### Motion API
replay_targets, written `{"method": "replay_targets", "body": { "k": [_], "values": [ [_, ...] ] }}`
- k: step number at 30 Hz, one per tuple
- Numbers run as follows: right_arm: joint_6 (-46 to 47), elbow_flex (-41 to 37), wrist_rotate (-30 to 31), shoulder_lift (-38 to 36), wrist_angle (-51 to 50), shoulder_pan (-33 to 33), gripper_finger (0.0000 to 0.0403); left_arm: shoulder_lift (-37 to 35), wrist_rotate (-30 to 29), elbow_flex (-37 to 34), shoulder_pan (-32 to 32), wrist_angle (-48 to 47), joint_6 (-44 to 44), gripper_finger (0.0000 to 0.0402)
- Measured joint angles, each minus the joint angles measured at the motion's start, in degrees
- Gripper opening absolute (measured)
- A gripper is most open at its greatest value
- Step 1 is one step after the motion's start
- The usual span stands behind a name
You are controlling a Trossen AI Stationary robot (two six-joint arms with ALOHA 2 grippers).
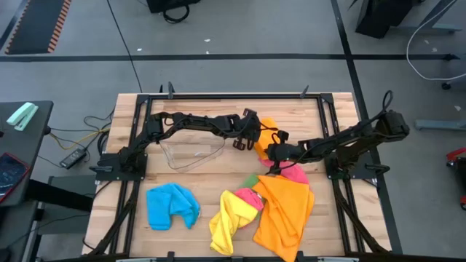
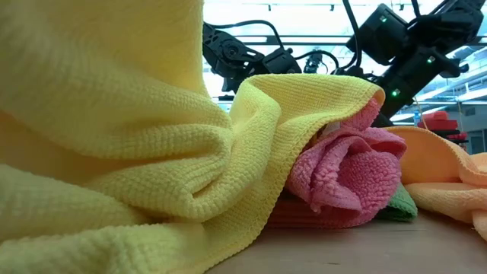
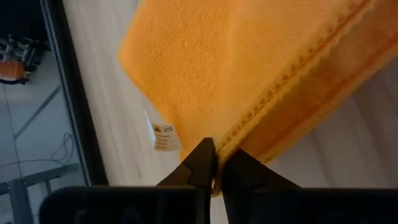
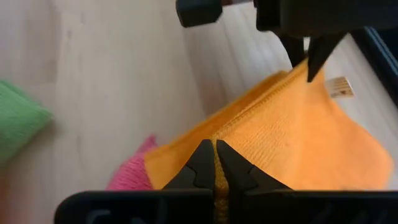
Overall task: Fold microfiber towels
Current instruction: Fold the orange microfiber towel
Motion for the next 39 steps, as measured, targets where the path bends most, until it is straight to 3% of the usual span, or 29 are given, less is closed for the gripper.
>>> {"method": "replay_targets", "body": {
  "k": [5, 12, 21, 26, 29, 34, 39],
  "values": [
    [0.3, 0.0, -3.2, 0.2, 0.5, 0.0, 0.0022, 0.0, 3.9, 0.0, -0.1, -3.8, -3.9, 0.0038],
    [3.5, 0.0, -9.2, -0.2, -0.9, -0.1, 0.0100, 0.0, 4.9, 0.0, -1.7, -8.3, -6.5, 0.0118],
    [7.3, 1.9, -9.3, -12.4, -17.9, 0.0, 0.0153, -4.5, 8.5, 0.1, -1.2, -10.3, -9.2, 0.0174],
    [10.7, 0.0, -2.6, -17.6, -19.0, -0.2, 0.0151, -4.5, 17.6, 0.1, 0.5, -8.3, -9.0, 0.0180],
    [15.8, -2.7, 1.6, -17.9, -17.8, -1.0, 0.0147, -4.7, 19.8, 0.1, 1.1, -8.1, -9.7, 0.0174],
    [21.1, -8.6, 1.6, -16.8, -8.1, -2.7, 0.0147, -7.1, 20.6, 0.1, 1.2, -10.0, -10.4, 0.0159],
    [23.3, -10.7, 1.4, -15.8, -5.0, -5.3, 0.0148, -7.8, 20.9, 0.1, 0.9, -5.3, -13.3, 0.0144]
  ]
}}
